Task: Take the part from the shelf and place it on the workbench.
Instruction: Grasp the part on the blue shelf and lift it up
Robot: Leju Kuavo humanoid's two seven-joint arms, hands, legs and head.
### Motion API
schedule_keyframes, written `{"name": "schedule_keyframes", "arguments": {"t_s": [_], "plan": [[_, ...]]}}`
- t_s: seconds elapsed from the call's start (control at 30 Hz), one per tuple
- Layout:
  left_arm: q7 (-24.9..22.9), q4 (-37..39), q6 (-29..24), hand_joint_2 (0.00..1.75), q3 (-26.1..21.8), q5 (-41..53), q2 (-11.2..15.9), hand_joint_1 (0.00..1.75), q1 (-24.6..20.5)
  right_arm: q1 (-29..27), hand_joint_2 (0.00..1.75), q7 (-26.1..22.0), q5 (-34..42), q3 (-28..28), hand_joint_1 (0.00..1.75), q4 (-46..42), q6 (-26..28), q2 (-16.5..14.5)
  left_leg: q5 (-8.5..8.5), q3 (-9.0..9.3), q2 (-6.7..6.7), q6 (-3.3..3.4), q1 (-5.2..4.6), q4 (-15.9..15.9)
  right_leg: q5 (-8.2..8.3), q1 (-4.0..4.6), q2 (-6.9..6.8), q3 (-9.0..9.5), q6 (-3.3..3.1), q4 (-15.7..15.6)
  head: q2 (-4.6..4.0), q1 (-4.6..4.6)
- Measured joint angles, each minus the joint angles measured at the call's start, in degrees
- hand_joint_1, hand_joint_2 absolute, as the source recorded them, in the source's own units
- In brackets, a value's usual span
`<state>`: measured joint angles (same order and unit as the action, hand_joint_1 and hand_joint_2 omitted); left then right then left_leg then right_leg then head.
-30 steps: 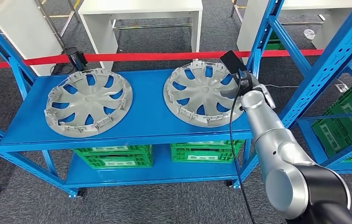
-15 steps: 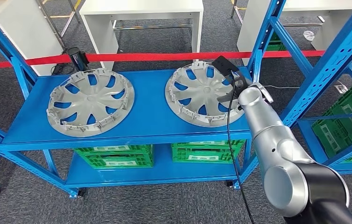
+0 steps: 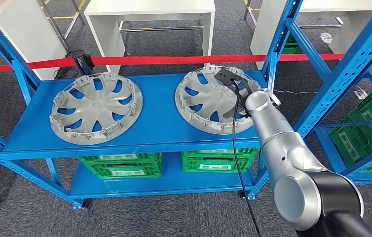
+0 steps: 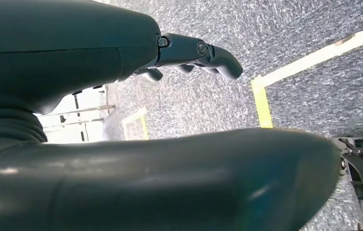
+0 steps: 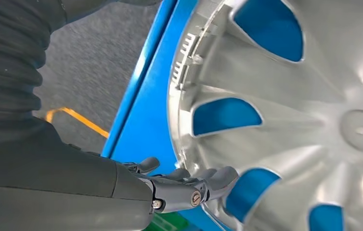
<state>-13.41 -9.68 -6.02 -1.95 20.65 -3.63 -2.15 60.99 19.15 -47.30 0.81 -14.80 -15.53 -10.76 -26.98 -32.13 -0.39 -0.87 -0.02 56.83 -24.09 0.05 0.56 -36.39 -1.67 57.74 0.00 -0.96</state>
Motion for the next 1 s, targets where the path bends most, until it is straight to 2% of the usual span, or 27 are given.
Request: {"name": "schedule_keyframes", "arguments": {"t_s": [0.23, 0.53, 0.77, 1.0], "plan": [[0.19, 0.00, 0.08, 0.00, 0.00, 0.61, -0.02, 0.00, 0.00, -0.32, 1.75, -0.05, 2.81, 2.02, 0.00, 0.28, -4.96, -0.11, 0.00, 0.00, 0.00, 0.00, 0.00, 0.00, 0.00, 0.01, 0.00, 0.00, 0.00, 0.00, 0.00, 0.00], [-0.11, -0.02, 0.07, 0.00, -0.18, 1.29, -0.02, 0.00, -0.03, -2.61, 1.75, -2.06, 1.06, 2.62, 0.00, 0.52, -8.96, -2.03, 0.00, 0.00, 0.00, 0.00, 0.00, -0.01, 0.00, 0.02, 0.00, 0.01, 0.00, 0.00, 0.00, 0.00], [-0.74, -0.02, 0.03, 0.00, -0.77, 1.40, -0.02, 0.00, -0.02, -4.02, 1.75, -2.74, -1.71, 2.61, 0.00, 0.57, -9.26, -2.50, 0.00, 0.00, -0.02, 0.00, 0.00, 0.00, -0.01, 0.01, -0.01, 0.02, 0.01, 0.00, 0.00, 0.00], [-0.99, -0.02, -0.05, 0.00, -1.86, 1.39, -0.02, 0.00, 0.05, -5.99, 1.75, -0.69, -5.89, 1.38, 0.00, 0.61, -6.65, -1.85, -0.03, 0.03, -0.07, 0.02, 0.00, 0.01, -0.05, 0.01, -0.04, 0.09, 0.06, -0.01, 0.00, 0.00]]}}
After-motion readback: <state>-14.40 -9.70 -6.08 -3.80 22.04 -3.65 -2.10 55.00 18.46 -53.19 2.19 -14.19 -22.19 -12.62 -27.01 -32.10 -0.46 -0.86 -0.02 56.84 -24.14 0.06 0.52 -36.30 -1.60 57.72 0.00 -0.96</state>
